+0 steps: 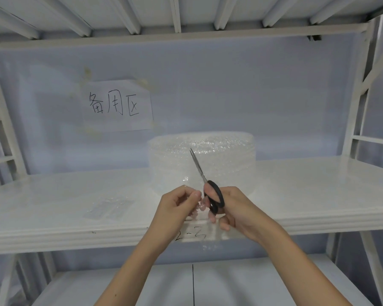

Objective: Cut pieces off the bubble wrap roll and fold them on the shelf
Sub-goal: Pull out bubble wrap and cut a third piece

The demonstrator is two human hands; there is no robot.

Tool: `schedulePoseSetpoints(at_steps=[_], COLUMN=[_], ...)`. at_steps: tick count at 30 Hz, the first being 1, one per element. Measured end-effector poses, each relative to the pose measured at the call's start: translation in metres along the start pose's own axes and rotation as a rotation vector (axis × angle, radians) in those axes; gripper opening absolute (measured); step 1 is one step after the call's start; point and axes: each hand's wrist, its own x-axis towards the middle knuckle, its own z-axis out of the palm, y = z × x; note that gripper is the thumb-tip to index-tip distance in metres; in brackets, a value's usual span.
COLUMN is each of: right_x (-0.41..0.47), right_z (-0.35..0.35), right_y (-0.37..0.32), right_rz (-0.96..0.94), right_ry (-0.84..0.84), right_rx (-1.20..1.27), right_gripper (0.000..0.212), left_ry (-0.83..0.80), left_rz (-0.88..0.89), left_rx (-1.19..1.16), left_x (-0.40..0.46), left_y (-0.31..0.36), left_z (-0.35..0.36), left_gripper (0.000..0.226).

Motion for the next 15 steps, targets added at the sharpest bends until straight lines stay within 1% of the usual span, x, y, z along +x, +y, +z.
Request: schedulePoseSetpoints(at_steps=[4,7,9,11,13,15], right_x=[-0.014,-0.025,-0.03,-0.033,-0.036,-0.038], right_z=[0.0,-0.004,-0.011,-0.019,-0.027,-0.037], right_y=[-0.002,-0.002,-0.002,-0.004,-0.008,-0.012], right_rz=[-0.045,-0.042,-0.053,-0.073,-0.098,-0.11], right_ry=[0.011,0.072,0.152,0.239,0.349,0.488], right_rx=[-0.027,-0.003,0.001,-0.008,-0.029,-0.076], right_gripper=[0.048,0.034,0.028,0.027,0.03,0.039], left_ry=[0.113,0.117,0.111,0.106,0.088,0.076], left_rz=[-0.019,-0.029,-0.038,-0.054,-0.063,-0.068], left_rx=[-0.034,-0.05,-0.054,-0.058,-0.062,-0.067], left_x=[0.004,0.006,0.006,0.006,0.006,0.006], left_y=[0.0,0.0,-0.001,-0.002,-0.003,-0.004], left_z=[-0.008,-0.01,-0.008,-0.005,-0.003,-0.002], left_gripper=[0.021,0.023,0.023,0.022,0.022,0.022])
